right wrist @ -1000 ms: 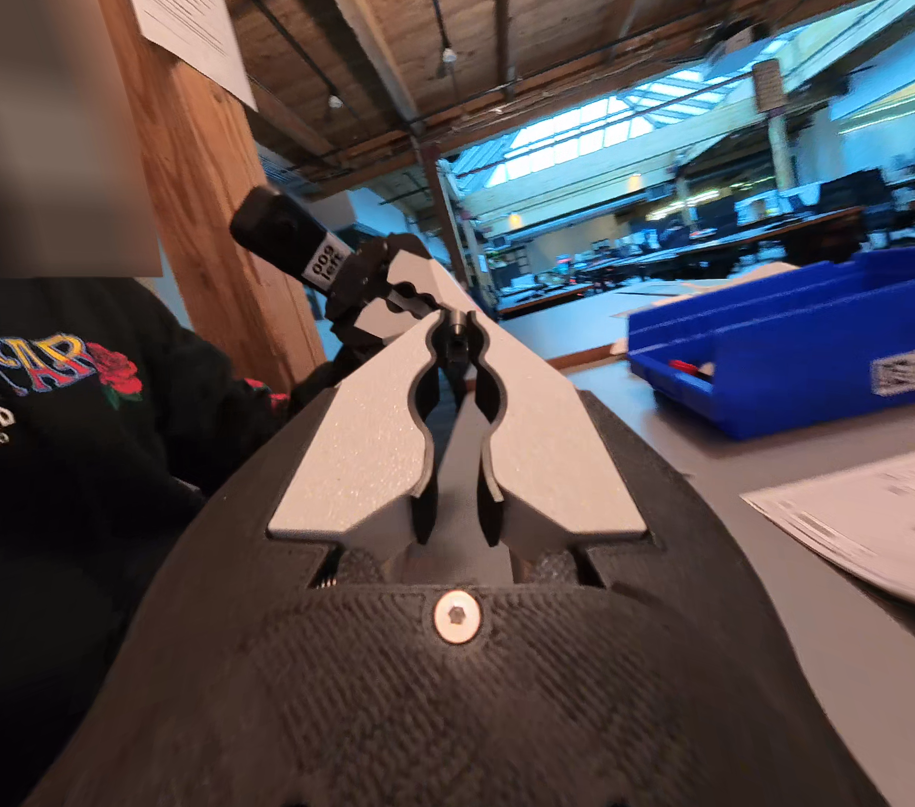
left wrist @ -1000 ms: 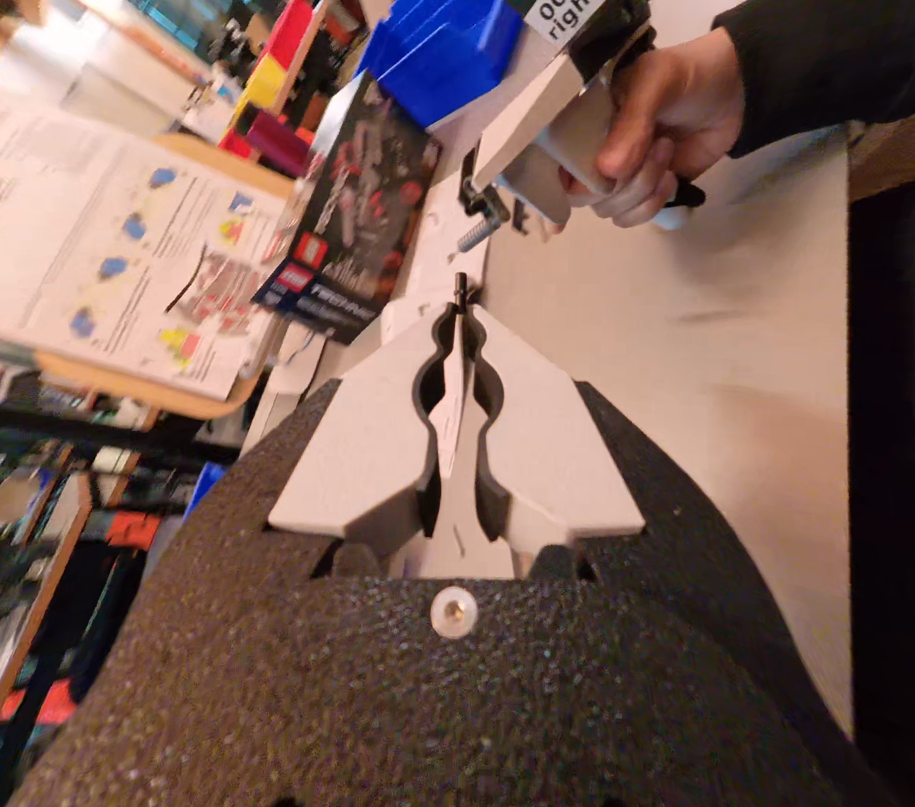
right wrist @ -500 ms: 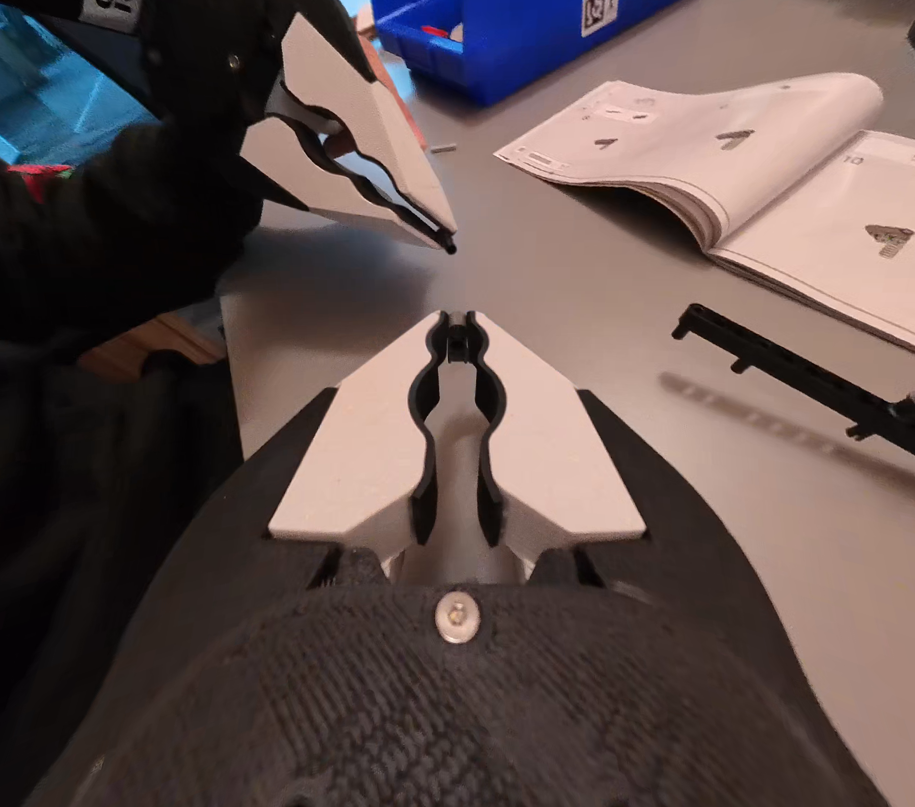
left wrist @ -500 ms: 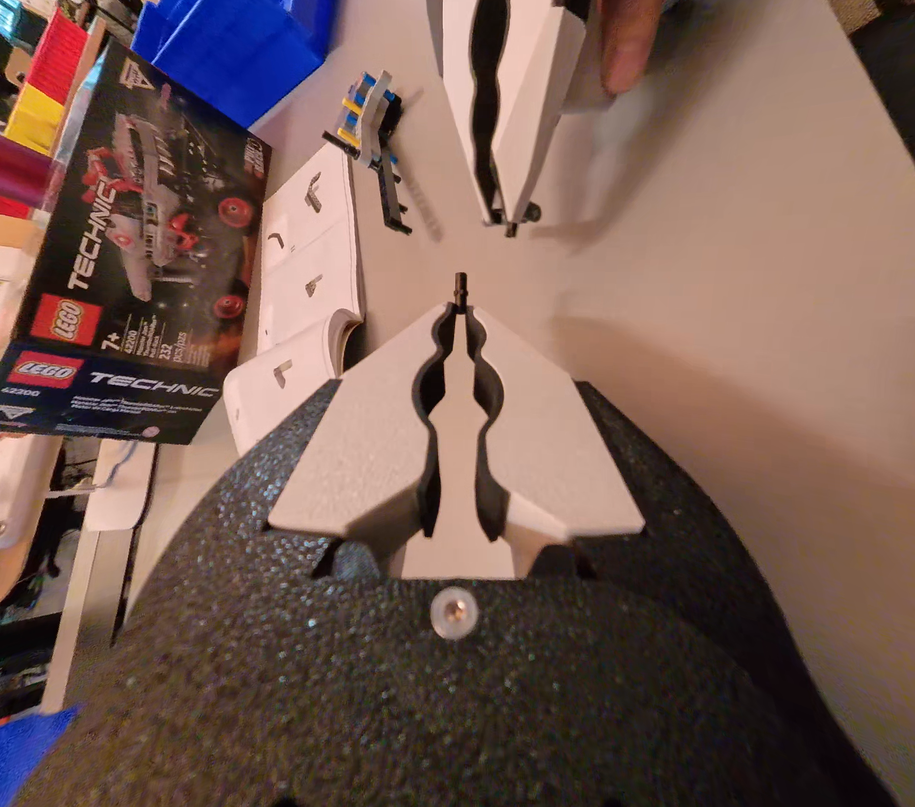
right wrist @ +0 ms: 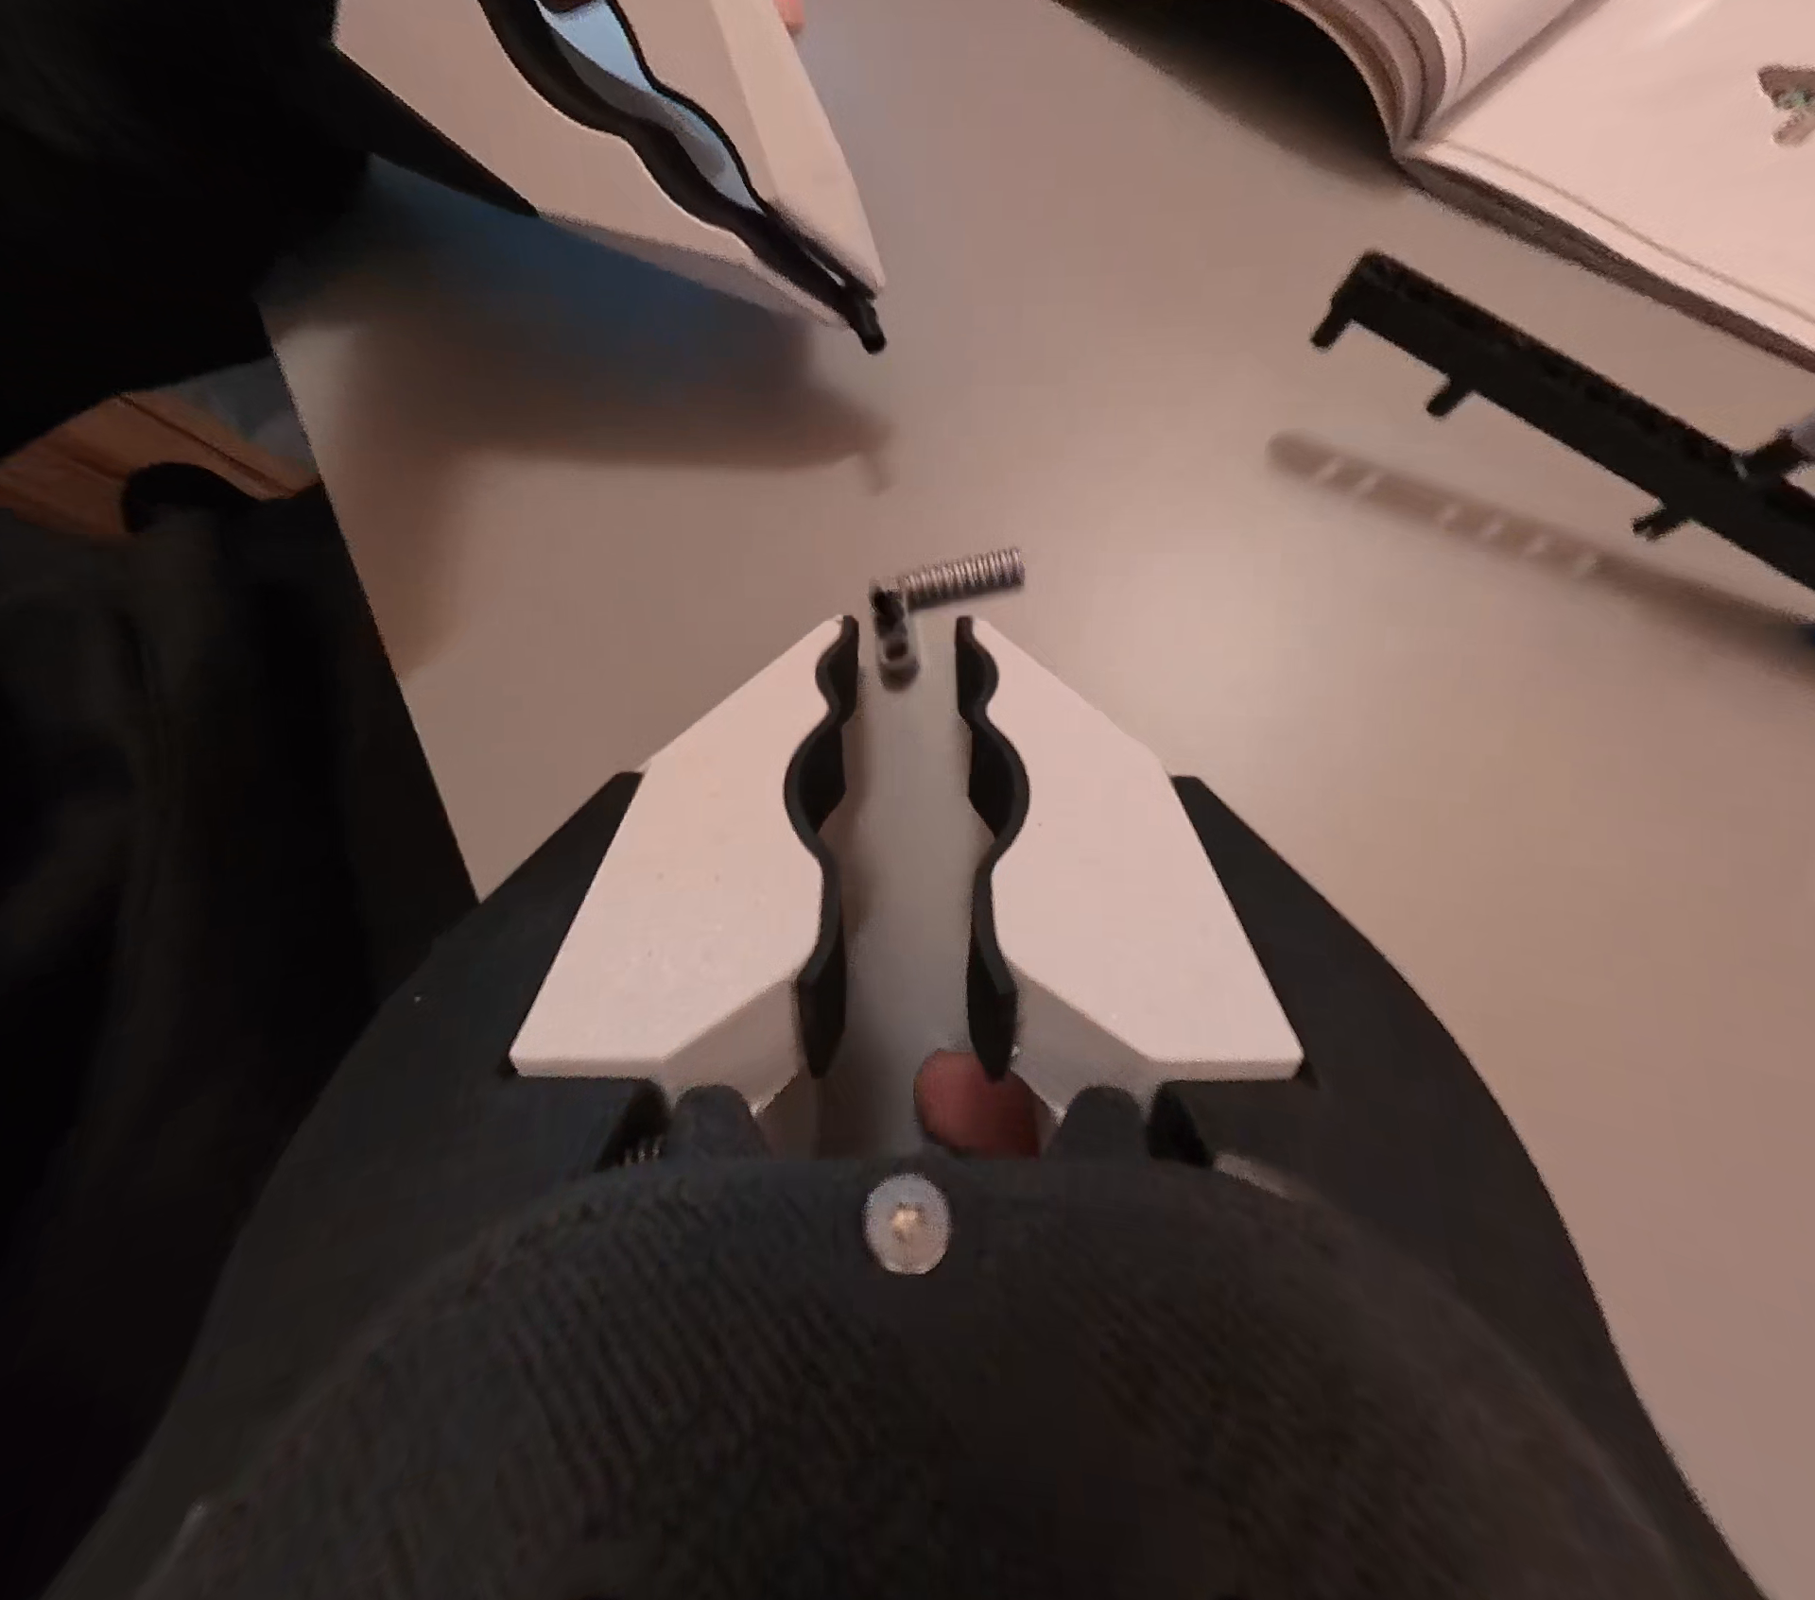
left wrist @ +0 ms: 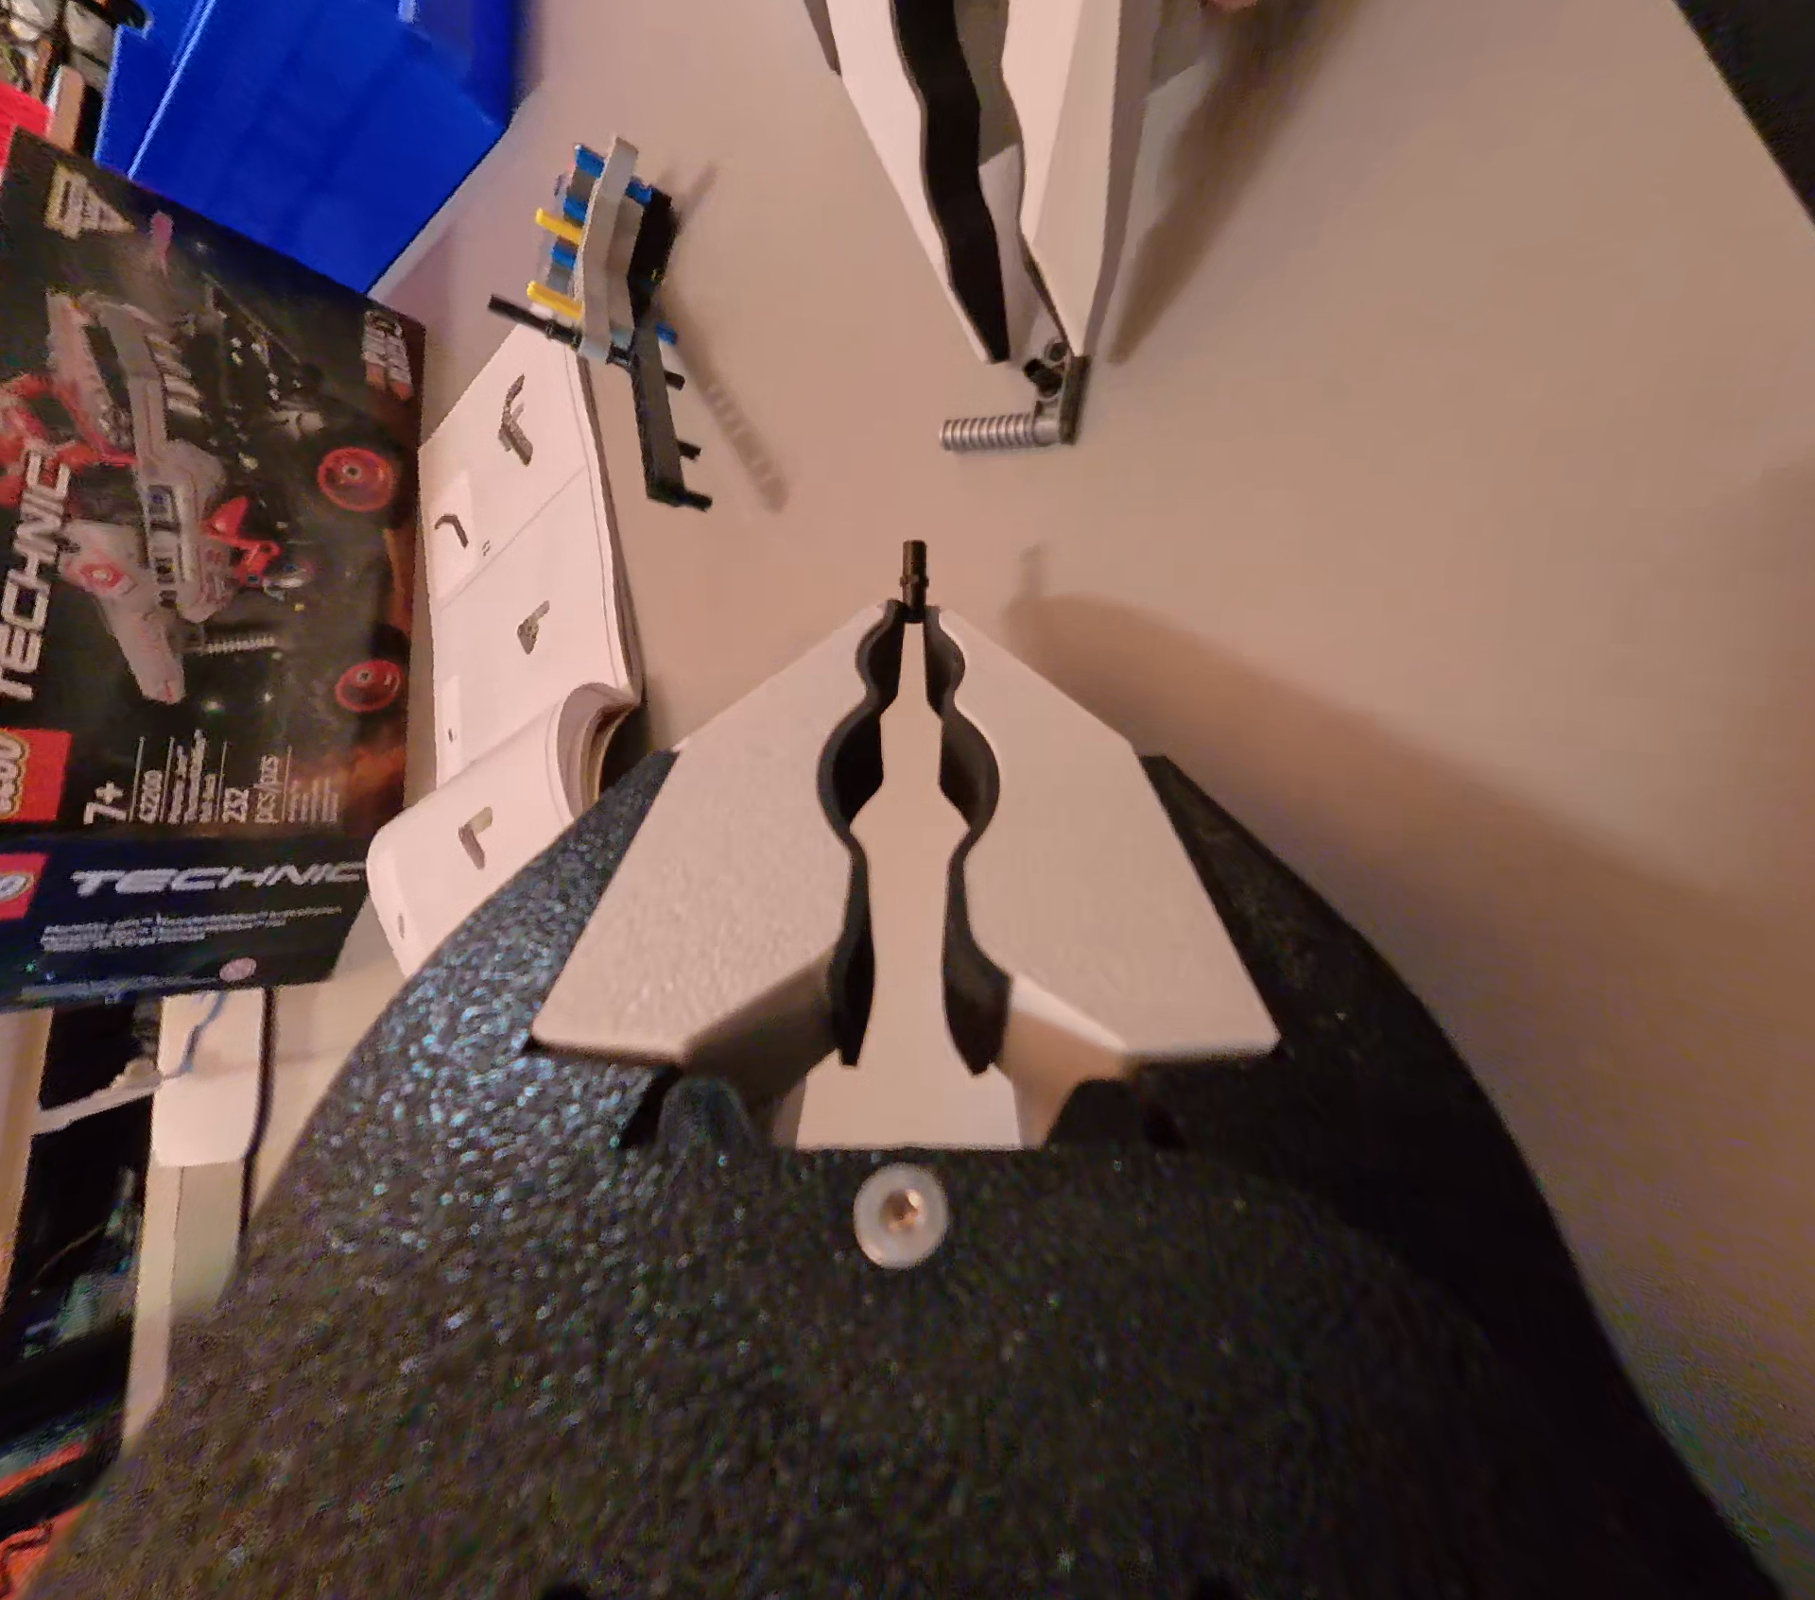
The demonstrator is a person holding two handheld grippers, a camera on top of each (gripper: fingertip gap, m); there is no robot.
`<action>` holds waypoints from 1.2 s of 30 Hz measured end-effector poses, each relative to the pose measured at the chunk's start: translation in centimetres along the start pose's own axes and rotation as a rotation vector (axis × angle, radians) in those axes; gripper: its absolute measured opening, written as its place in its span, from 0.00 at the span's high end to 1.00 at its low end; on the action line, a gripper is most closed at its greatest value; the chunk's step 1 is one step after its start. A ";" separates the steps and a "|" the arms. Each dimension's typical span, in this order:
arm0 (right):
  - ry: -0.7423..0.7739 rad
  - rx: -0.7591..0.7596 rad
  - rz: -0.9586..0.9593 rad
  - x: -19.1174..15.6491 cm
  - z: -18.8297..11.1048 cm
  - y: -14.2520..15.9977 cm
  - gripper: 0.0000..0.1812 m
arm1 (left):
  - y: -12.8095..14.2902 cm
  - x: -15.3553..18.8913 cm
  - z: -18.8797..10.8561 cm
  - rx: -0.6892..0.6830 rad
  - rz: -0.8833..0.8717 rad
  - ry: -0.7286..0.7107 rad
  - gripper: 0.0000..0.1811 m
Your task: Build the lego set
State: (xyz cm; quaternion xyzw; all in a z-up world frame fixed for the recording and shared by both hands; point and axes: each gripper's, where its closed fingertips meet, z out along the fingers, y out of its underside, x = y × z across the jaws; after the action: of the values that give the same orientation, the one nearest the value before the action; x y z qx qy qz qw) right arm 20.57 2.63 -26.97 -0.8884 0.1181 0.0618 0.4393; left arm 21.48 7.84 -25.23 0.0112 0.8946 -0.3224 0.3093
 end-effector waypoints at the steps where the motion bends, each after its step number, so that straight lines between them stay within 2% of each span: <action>1: 0.025 -0.009 -0.002 0.3 -0.3 0.4 0.89 | -0.3 0.1 0.2 -0.002 0.018 0.006 0.99; 5: 0.038 0.032 -0.006 -0.3 -1.0 0.2 0.89 | -1.4 0.6 0.7 -0.020 0.084 0.026 0.99; 8: 0.088 0.061 -0.062 -0.1 -1.8 0.0 0.95 | -2.7 1.3 0.9 0.000 0.141 0.057 0.99; 13: 0.048 0.209 -0.189 -1.8 -2.8 -2.2 0.94 | -4.5 1.3 1.4 0.000 0.274 0.030 0.99; 17: 0.120 0.135 -0.244 -1.1 -2.8 -1.3 0.95 | -5.0 0.8 1.8 -0.059 0.433 -0.068 0.99; 19: 0.142 0.140 -0.272 -1.1 -2.9 -1.4 0.94 | -5.3 1.3 2.1 -0.072 0.472 -0.062 0.99; 24: 0.164 0.115 -0.356 -1.7 -2.6 -1.3 0.93 | -6.1 1.6 2.2 -0.058 0.478 -0.067 0.99; 26: 0.194 0.106 -0.381 -1.5 -2.7 -1.3 0.99 | -6.3 1.7 2.2 -0.053 0.468 -0.056 0.99; 29: 0.199 0.095 -0.411 -1.5 -2.8 -1.3 0.99 | -6.4 1.7 2.2 -0.047 0.466 -0.049 0.99; 31: 0.204 0.107 -0.412 -1.4 -3.0 -1.4 0.99 | -6.6 1.5 2.1 -0.029 0.408 -0.054 0.97; 33: 0.200 0.159 -0.395 -1.4 -3.4 -1.9 0.99 | -6.9 1.0 1.9 0.033 0.271 -0.060 0.96; 36: 0.167 0.301 -0.349 -1.6 -4.5 -3.3 0.99 | -8.1 0.3 0.8 0.234 -0.099 -0.001 0.93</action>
State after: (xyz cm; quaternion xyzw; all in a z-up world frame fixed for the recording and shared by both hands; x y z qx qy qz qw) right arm 19.95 1.20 -21.34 -0.8218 0.0069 -0.1071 0.5596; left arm 19.92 0.89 -21.26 0.0028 0.8502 -0.4393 0.2903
